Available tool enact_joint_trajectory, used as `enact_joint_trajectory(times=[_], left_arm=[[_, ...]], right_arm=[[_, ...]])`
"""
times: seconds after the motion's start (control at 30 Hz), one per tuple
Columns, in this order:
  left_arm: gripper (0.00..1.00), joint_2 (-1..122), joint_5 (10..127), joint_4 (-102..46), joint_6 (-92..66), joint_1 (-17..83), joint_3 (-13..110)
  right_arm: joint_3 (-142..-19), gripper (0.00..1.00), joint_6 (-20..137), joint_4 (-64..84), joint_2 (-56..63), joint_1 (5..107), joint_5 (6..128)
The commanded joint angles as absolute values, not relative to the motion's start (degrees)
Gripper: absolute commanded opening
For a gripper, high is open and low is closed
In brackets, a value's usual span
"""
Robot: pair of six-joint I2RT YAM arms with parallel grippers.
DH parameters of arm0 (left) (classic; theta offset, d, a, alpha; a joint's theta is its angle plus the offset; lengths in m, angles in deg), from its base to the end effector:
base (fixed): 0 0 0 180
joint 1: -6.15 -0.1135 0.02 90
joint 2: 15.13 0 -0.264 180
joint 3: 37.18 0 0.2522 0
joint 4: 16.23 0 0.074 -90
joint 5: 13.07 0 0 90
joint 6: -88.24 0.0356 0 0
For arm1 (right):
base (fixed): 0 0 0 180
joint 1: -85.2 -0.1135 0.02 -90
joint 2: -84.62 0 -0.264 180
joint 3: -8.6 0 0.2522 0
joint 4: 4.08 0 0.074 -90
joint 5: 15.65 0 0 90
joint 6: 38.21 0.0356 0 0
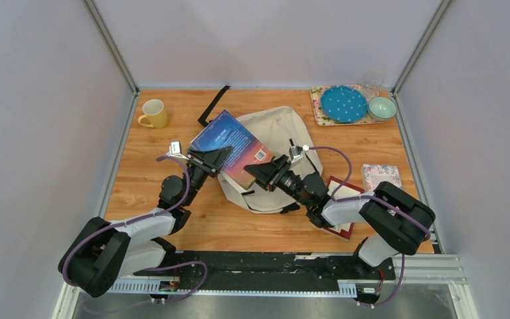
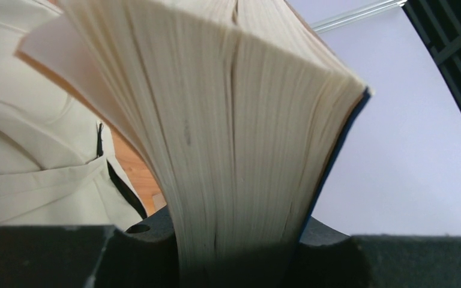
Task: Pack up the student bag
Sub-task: Pick up the book from the center of the board.
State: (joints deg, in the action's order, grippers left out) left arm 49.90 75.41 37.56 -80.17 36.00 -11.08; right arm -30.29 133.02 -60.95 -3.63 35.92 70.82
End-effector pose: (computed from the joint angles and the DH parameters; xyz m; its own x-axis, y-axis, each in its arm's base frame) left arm 0.1822 -0.1057 0.2225 -0.4645 -0.8625 -0.2009 0.3223 0.0466 -0.9455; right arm 0.1841 0.2173 0.2003 -0.7740 0.6129 -0.1591 -0.2057 -0.0057 0.9786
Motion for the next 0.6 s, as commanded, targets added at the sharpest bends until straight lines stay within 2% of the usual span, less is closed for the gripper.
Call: enact_joint_trajectory(times=[0.0,0.03,0.07,0.1,0.13,0.17,0.23,0.27,0.33,0.37,0.43,0.5,0.57], left_arm=[[0.00,47.45,72.09,65.28,-83.23,36.38,-10.32],[0.00,47.53,72.01,65.37,-83.58,36.38,-10.49],[0.00,47.62,71.92,65.28,-83.84,36.38,-10.67],[0.00,48.06,71.74,65.28,-84.28,36.38,-10.85],[0.00,48.50,71.22,65.20,-85.68,36.30,-11.02],[0.28,49.02,70.34,65.20,-86.21,36.21,-11.20],[0.61,50.60,64.58,65.20,-85.79,34.99,-11.20],[0.77,51.13,61.31,64.76,-85.61,34.28,-10.85],[0.77,52.98,51.16,59.51,-85.35,32.70,-8.05],[0.77,53.42,47.00,55.57,-84.04,31.91,-6.47],[0.78,53.69,36.91,36.62,-73.12,32.08,-0.32],[0.78,52.20,35.09,14.45,-62.89,33.22,4.59],[0.78,49.14,40.95,3.03,-48.21,35.06,6.37]], right_arm=[[-33.20,0.38,132.56,-71.36,-4.68,37.82,72.95],[-33.12,0.30,132.48,-71.71,-4.68,38.52,71.56],[-33.03,0.12,132.04,-72.58,-4.33,38.96,70.67],[-33.11,0.04,131.60,-72.50,-3.98,39.23,69.62],[-33.11,0.00,130.55,-71.89,-3.02,40.01,67.87],[-32.77,0.00,129.15,-69.19,-1.88,40.20,67.50],[-31.27,0.00,123.99,-63.05,4.52,40.28,68.89],[-30.92,0.00,121.86,-54.40,7.24,40.28,69.78],[-31.53,0.00,117.38,-42.42,17.87,40.37,73.62],[-32.40,0.00,113.10,-27.56,22.08,40.37,76.44],[-35.65,0.00,108.42,-13.32,31.85,40.28,83.80],[-36.54,0.00,104.71,-0.12,37.13,40.37,89.18],[-37.68,0.00,102.87,10.40,44.25,40.90,96.57]])
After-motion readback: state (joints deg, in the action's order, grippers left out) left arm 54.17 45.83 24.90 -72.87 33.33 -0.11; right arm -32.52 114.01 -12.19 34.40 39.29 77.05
